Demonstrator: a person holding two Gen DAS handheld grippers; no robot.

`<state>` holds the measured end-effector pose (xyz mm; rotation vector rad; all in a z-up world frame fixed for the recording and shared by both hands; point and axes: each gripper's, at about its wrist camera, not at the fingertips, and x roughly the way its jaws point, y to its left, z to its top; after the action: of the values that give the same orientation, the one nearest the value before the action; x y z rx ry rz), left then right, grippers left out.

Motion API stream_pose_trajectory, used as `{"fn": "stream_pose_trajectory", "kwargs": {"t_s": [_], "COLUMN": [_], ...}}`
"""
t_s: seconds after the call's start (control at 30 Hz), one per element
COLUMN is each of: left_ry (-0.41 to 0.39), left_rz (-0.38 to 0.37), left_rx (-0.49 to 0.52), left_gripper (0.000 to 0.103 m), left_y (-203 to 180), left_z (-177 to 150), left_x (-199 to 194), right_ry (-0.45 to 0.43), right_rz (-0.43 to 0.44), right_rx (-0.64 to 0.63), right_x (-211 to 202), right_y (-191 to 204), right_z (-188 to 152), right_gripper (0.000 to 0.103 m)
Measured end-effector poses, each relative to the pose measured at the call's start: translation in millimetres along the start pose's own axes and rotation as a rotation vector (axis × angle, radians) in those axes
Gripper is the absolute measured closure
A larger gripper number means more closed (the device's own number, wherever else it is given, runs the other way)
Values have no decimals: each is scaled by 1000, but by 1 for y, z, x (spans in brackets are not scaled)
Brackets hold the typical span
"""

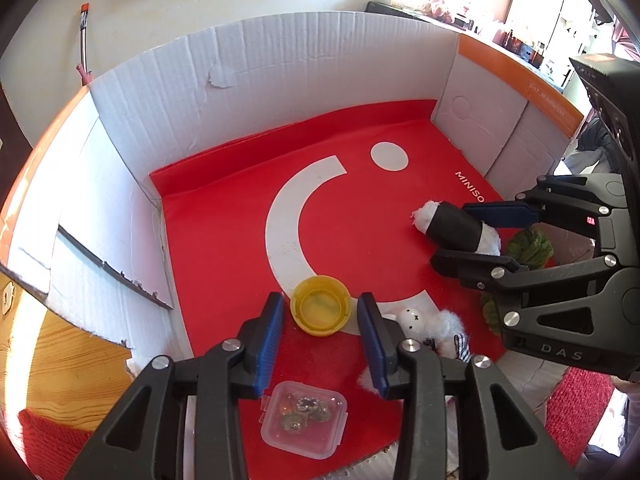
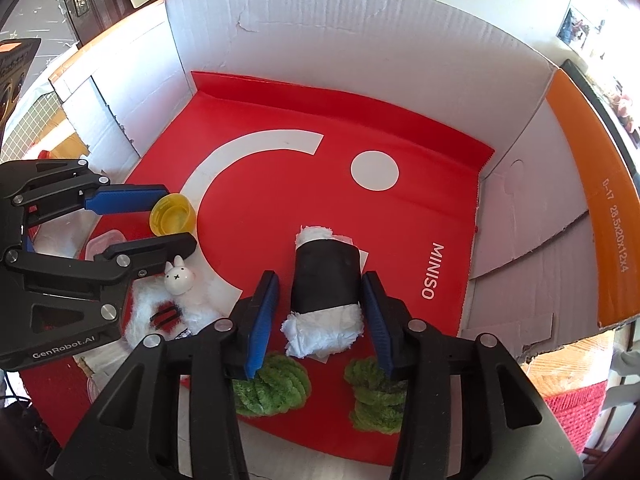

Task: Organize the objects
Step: 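Open the left gripper releasing the yellow cap while the right gripper releases the black roll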

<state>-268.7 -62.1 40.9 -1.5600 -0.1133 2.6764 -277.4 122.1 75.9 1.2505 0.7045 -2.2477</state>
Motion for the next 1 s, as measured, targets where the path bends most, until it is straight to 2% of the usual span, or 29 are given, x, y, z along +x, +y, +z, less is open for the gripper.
{"fn": "stream_pose_trajectory", "kwargs": {"t_s": [0.43,0.63,0.7,0.87,1.0], "left_ry": [-14,-39,-55,-93,-142], "left_rz": [-16,-2,14,36,65], "left_rx": [-27,-37,-32,-35,-36], "left_gripper": [63,63,57,57,48], "left_y": [1,-2,-3,-6,-9], "left_z": [-1,-2,-3,-6,-10], "left_x": [-5,-16,-21,-36,-51], "right_ry": [-26,-50,-60,-94,-132], "right_rz": [-4,-23,-27,-36,-32], "right_rx": [4,-5,-1,7,18], "right_x": [-16,-29,-34,-48,-60], "right_y": [4,9,10,8,0], "right_z": [-2,-6,-8,-9,-9], "right_gripper": [61,57,57,57,50]}}
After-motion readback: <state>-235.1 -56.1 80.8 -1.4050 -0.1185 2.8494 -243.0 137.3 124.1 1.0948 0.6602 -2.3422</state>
